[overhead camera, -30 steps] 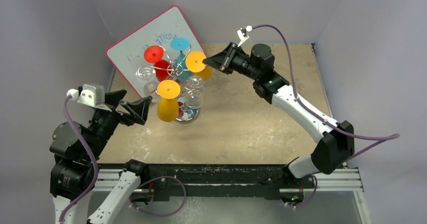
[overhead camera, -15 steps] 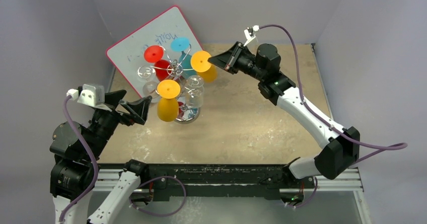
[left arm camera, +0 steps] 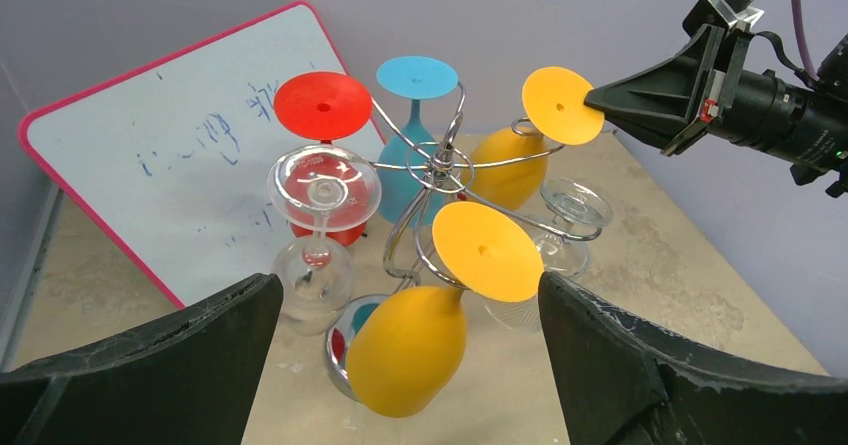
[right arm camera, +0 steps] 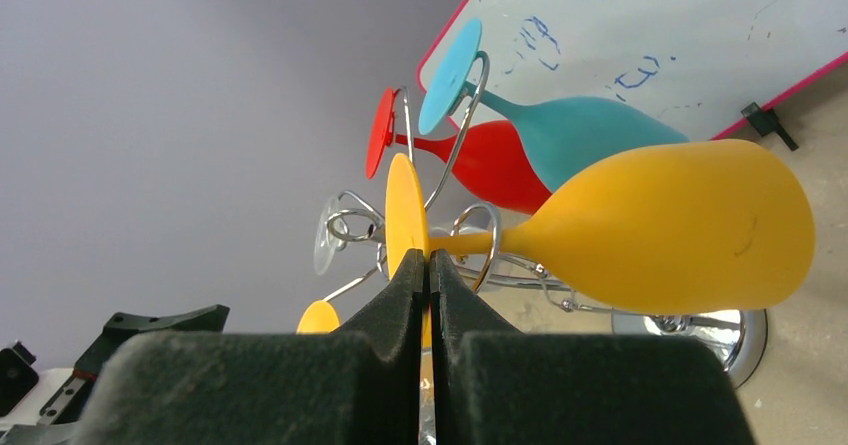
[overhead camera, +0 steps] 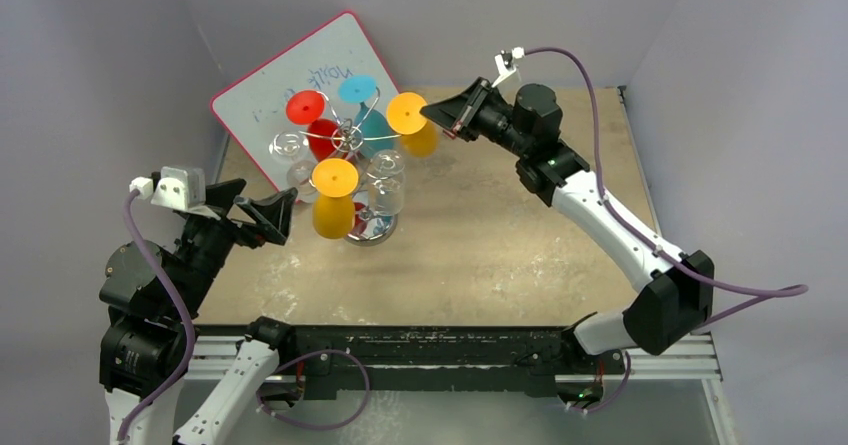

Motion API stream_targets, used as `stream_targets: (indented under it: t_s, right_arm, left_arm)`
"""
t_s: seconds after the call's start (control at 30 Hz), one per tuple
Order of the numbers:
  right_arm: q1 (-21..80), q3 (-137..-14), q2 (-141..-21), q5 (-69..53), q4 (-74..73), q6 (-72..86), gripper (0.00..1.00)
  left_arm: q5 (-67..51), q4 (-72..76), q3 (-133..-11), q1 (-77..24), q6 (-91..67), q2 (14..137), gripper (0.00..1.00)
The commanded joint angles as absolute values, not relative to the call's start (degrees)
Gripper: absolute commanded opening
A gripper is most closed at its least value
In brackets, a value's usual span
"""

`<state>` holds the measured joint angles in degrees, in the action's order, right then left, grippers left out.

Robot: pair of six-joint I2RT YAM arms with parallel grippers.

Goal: Place the wine glass upside down on the wine glass rack

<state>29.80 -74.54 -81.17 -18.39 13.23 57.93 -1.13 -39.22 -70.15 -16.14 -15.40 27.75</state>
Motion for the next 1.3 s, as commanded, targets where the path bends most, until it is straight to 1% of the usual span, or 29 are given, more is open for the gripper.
stream_targets:
  t_s: [0.0,0.5,0.7,0.83,0.97,1.2,1.27]
  right_arm:
    - [29.05,-76.85,-81.99,-16.99,18.42,59.06,0.00]
    - [28.24,-79.28,-87.42,-19.77,21.34,61.34,0.00]
    - [27.76,-79.54,-88.28,-20.39,21.43,61.44,0.11]
    - [27.69,-79.12,-88.35,-21.89,21.57,61.10,0.25]
    - [27.59,-77.47,-86.84,-22.50,21.35,60.07,0.35]
    - [27.31,-75.32,-80.39,-20.89,15.55,53.64,0.54]
    - [27.29,-74.96,-78.06,-20.21,12.96,51.00,0.61]
  left_arm:
    - [0.30,-38.83,-70.20,-15.91,-14.75,27.61,1.00]
    - [1.42,-40.08,-69.54,-15.91,-17.75,27.12,1.00]
    - [2.94,-39.80,-69.10,-15.88,-20.13,26.96,1.00]
    - [2.12,-39.29,-68.60,-15.91,-20.78,26.99,1.00]
    - [2.56,-39.71,-68.57,-15.86,-21.45,27.12,1.00]
    - [6.59,-41.20,-69.03,-15.89,-23.15,27.41,1.00]
    - [7.96,-41.43,-69.13,-15.91,-24.21,27.71,1.00]
